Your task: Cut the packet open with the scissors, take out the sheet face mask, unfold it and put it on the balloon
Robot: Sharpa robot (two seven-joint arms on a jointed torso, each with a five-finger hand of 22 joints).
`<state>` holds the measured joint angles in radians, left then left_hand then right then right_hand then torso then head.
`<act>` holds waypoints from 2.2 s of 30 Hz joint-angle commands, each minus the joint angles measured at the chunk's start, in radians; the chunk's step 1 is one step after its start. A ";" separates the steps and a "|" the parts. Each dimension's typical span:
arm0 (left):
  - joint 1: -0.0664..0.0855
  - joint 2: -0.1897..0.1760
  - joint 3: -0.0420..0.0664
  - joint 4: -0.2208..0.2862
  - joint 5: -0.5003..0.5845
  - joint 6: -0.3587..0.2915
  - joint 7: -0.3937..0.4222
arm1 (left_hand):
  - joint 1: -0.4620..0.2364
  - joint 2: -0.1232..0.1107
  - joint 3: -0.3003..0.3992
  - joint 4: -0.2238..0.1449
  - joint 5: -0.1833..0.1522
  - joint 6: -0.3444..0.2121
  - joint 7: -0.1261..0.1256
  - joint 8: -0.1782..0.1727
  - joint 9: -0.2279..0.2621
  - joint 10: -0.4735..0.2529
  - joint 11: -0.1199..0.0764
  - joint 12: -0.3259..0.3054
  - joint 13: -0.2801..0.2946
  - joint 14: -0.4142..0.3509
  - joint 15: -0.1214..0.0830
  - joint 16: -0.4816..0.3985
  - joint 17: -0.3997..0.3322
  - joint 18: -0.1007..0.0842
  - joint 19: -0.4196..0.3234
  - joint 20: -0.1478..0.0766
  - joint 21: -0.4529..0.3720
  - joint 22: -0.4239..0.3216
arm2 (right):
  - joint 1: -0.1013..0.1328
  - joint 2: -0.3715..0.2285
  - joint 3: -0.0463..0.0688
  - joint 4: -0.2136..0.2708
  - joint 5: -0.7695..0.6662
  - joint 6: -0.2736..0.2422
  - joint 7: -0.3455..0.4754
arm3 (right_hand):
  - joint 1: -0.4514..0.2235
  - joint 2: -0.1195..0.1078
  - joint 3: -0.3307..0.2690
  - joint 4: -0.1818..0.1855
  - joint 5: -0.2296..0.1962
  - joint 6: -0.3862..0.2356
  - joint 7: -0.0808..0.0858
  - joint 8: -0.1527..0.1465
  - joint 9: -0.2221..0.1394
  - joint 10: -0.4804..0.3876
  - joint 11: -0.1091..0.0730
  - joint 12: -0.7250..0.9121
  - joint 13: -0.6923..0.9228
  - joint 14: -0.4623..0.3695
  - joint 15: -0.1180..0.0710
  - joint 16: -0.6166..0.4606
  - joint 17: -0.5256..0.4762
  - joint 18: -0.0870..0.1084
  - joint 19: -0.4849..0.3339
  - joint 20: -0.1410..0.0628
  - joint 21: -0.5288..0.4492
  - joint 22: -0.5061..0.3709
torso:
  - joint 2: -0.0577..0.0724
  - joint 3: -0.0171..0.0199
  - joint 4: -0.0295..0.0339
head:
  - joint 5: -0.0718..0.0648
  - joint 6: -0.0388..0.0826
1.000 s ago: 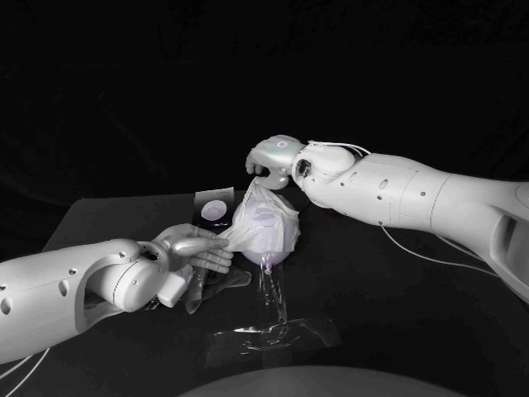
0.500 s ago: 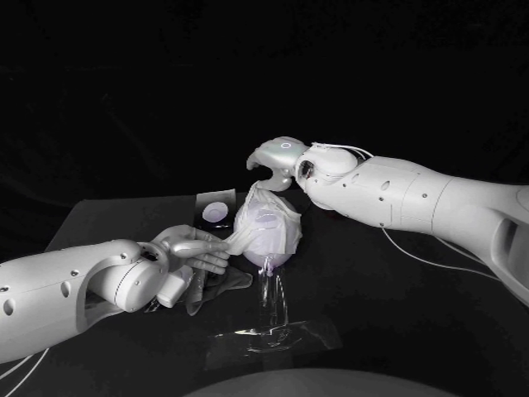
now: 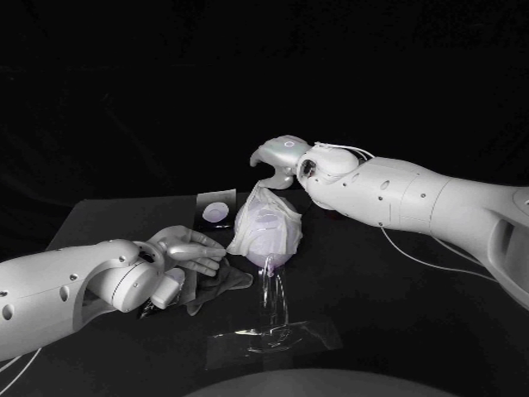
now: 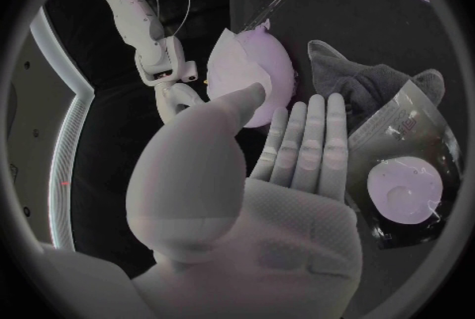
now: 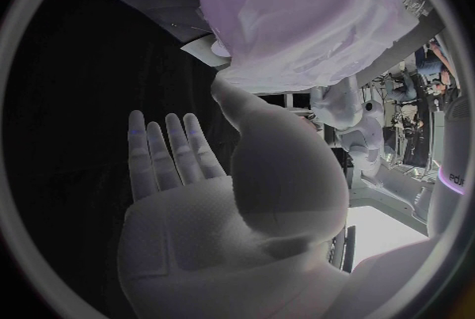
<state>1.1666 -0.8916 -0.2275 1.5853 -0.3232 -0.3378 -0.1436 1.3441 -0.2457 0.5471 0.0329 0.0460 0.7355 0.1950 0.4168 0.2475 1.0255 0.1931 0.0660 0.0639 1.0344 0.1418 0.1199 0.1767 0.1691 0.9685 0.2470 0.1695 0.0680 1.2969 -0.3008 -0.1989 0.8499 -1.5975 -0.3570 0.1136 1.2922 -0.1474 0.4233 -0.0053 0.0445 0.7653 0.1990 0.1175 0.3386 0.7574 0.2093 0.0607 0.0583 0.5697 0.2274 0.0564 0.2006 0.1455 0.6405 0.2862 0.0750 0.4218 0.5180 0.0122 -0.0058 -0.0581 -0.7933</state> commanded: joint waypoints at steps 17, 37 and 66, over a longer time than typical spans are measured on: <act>0.005 -0.003 0.034 -0.076 -0.033 -0.115 0.236 | 0.050 0.030 -0.034 0.006 0.004 0.065 0.026 0.054 0.005 0.044 -0.027 0.047 0.005 0.035 -0.018 0.045 0.020 0.016 0.039 -0.014 0.016 0.007 | -0.001 -0.007 0.001 -0.022 0.171 -0.093 -0.020 | -0.011 0.050 -0.031 0.053 0.003 0.031 0.052 0.015 0.001 0.150 0.007 0.013 0.008 0.189 -0.022 0.047 0.038 0.003 0.028 0.001 -0.007 -0.032 | 0.001 -0.0016 -0.0006 | -0.008 0.004; 0.072 0.121 0.120 -0.244 -0.107 -0.024 0.364 | 0.026 0.034 -0.053 0.026 0.001 0.162 -0.025 0.013 -0.037 0.151 -0.082 0.121 0.023 0.165 -0.086 0.282 0.173 0.013 0.170 -0.082 0.134 0.061 | 0.046 -0.336 0.008 0.295 0.758 -0.025 0.044 | 0.032 0.049 0.039 0.067 0.011 0.191 -0.020 0.069 0.004 0.506 -0.109 0.105 0.036 0.676 -0.175 0.294 0.142 0.042 0.380 -0.110 0.161 0.016 | 0.005 0.0033 -0.0137 | 0.000 0.012; 0.111 0.220 0.129 -0.330 -0.214 0.076 0.249 | 0.035 0.049 -0.284 0.200 0.002 0.122 -0.053 0.046 -0.045 -0.075 -0.127 0.899 0.557 0.396 -0.137 1.344 1.172 -0.049 0.291 -0.153 1.018 0.865 | 0.015 -0.446 0.005 0.478 0.980 0.042 -0.102 | -0.008 0.034 -0.107 0.136 0.009 0.156 -0.034 0.064 -0.028 0.813 -0.128 1.510 1.512 1.001 -0.215 1.514 1.370 -0.082 0.777 -0.177 1.226 0.929 | 0.062 0.0133 -0.0226 | -0.019 0.049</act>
<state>1.2747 -0.6714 -0.1002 1.2483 -0.5180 -0.2676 0.1155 1.3725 -0.1962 0.2609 0.2265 0.0485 0.8622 0.1427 0.4574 0.2019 0.9560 0.0662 0.9624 0.6194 1.4299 -0.0029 1.4600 1.3081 0.1228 1.2681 0.0932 1.1841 0.9321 1.3120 -0.7488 -0.1940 1.3239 -0.6337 -0.3132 0.0291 1.2869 -0.1233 0.3242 0.1297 0.0484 0.9259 0.1632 0.1793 0.3113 1.4667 0.0720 1.5676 1.2995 1.4650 0.0059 1.5674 1.3102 0.0835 1.4146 0.1093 1.2961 1.3081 0.5674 0.0244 -0.0283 -0.0760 -0.7474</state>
